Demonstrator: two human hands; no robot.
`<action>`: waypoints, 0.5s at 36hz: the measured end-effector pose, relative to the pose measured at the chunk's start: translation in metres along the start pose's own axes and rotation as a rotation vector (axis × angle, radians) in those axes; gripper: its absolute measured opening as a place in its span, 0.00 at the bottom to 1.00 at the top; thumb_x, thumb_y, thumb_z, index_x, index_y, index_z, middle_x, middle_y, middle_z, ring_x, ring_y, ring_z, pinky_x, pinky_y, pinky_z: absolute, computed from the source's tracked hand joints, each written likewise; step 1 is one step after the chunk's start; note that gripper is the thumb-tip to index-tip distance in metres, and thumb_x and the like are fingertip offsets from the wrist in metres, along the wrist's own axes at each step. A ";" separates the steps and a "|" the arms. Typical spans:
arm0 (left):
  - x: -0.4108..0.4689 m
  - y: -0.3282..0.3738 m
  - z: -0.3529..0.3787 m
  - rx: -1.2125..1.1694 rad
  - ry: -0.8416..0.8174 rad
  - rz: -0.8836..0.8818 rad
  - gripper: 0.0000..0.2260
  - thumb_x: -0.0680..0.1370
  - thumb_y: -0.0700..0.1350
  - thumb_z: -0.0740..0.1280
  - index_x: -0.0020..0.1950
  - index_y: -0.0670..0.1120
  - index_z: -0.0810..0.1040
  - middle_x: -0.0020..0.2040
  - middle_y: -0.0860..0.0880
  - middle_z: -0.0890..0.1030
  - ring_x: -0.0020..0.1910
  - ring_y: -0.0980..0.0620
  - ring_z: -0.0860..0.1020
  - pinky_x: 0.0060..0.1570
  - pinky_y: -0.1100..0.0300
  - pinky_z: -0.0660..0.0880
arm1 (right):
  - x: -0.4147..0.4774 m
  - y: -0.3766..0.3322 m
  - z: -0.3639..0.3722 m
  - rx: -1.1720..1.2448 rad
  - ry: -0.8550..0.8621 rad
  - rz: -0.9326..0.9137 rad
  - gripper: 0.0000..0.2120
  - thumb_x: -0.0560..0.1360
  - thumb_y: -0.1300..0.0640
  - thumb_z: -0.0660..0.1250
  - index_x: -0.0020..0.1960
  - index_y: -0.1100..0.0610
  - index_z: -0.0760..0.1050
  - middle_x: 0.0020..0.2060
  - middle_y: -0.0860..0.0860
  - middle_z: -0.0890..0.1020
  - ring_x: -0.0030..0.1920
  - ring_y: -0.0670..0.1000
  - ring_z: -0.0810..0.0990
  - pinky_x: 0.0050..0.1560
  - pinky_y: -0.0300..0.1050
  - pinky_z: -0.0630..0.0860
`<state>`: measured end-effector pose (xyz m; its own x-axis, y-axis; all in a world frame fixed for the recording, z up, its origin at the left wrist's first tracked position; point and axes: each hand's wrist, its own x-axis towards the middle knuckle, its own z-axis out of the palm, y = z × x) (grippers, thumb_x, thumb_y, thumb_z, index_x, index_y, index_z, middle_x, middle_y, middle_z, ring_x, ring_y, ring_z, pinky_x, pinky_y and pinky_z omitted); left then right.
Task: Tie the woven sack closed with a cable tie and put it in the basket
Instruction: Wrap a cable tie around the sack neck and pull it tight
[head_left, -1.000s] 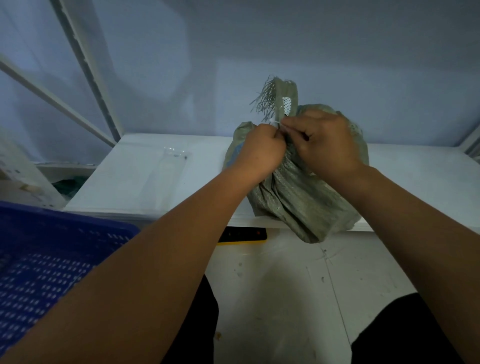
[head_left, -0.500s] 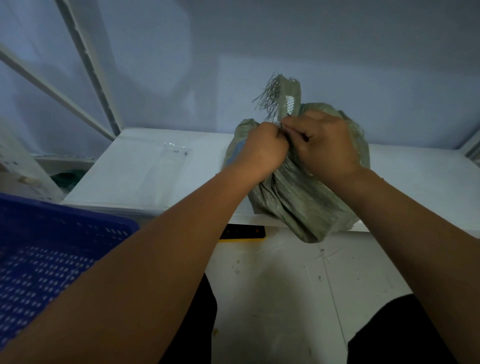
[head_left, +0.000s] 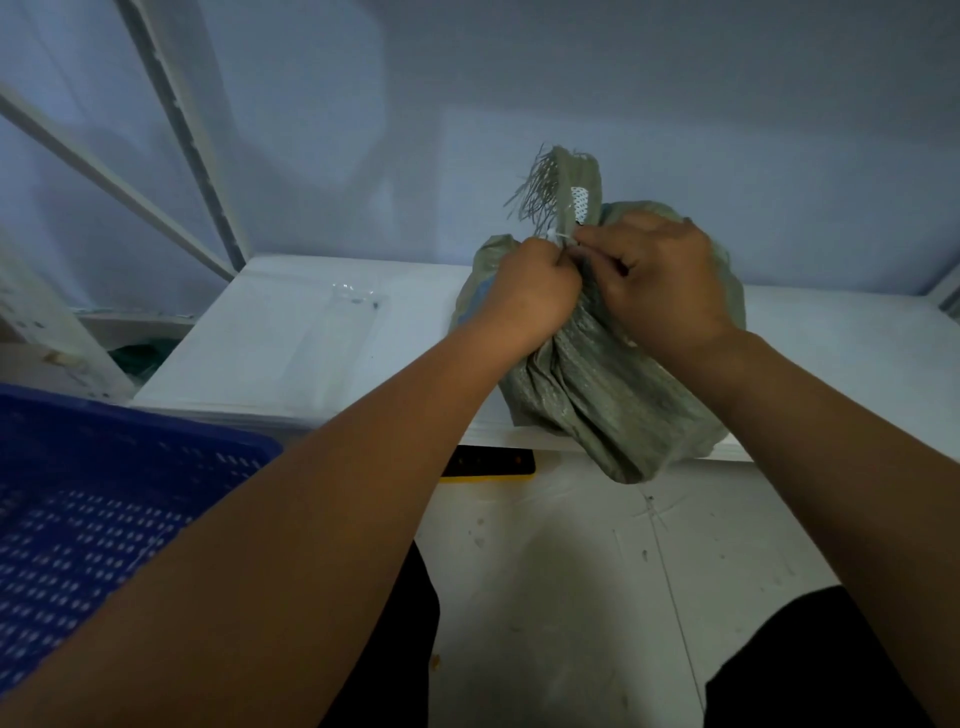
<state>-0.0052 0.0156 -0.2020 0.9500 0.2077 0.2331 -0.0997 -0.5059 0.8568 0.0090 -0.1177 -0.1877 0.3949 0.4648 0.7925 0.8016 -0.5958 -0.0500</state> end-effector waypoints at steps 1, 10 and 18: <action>0.000 0.000 0.000 0.004 -0.004 0.001 0.19 0.78 0.35 0.58 0.27 0.46 0.64 0.27 0.49 0.68 0.27 0.55 0.66 0.27 0.62 0.59 | 0.000 0.000 0.000 0.003 0.000 -0.001 0.05 0.77 0.65 0.71 0.47 0.63 0.86 0.35 0.61 0.83 0.36 0.59 0.81 0.37 0.52 0.79; 0.003 0.000 0.001 0.046 -0.029 -0.013 0.19 0.78 0.35 0.59 0.27 0.45 0.64 0.28 0.48 0.68 0.28 0.54 0.66 0.28 0.61 0.60 | -0.001 0.003 0.002 0.031 -0.013 0.012 0.06 0.78 0.64 0.69 0.48 0.63 0.86 0.36 0.61 0.83 0.37 0.59 0.81 0.39 0.54 0.79; 0.006 -0.003 0.003 0.140 -0.057 0.044 0.15 0.78 0.36 0.59 0.31 0.45 0.69 0.31 0.48 0.72 0.32 0.53 0.71 0.32 0.61 0.66 | -0.003 0.003 0.003 -0.001 -0.047 0.014 0.07 0.77 0.65 0.68 0.45 0.64 0.85 0.34 0.60 0.82 0.36 0.59 0.80 0.37 0.53 0.77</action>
<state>0.0014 0.0153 -0.2045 0.9612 0.1375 0.2390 -0.1027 -0.6259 0.7731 0.0118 -0.1186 -0.1919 0.4271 0.4867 0.7620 0.7953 -0.6032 -0.0605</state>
